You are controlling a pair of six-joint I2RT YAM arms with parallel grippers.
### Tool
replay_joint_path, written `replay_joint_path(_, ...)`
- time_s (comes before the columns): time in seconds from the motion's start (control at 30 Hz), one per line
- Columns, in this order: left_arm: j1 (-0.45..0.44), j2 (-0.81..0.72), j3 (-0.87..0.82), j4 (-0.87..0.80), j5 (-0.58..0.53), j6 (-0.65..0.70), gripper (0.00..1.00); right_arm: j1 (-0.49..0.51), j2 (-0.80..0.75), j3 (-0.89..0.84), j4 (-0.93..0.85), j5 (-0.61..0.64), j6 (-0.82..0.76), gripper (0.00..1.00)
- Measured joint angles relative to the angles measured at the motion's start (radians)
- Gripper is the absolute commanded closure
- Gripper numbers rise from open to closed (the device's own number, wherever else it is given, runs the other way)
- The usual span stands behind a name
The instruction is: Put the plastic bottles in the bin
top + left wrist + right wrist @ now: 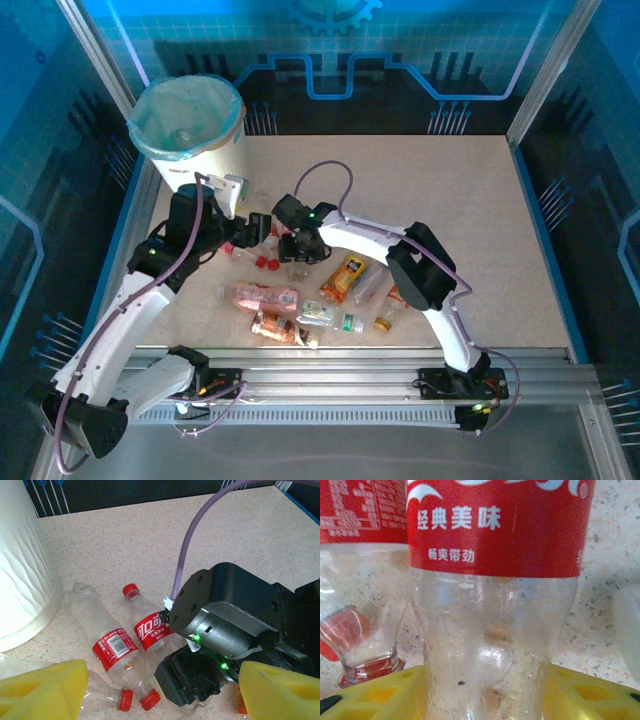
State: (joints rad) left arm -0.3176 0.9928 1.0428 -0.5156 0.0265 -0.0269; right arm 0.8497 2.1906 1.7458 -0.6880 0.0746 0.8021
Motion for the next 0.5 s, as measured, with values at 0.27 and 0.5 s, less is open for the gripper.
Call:
replay_joint_path(0.27, 0.0, -0.009, 0.051, -0.011, 0.0, -0.015, 0.19, 0.006, -0.085, -0.059, 0.011, 0.034, 0.003, 0.47)
replay_joint_path(0.5, 0.0, -0.02, 0.142, -0.031, 0.0, -0.047, 0.19, 0.023, -0.193, -0.078, 0.029, 0.072, -0.006, 0.49)
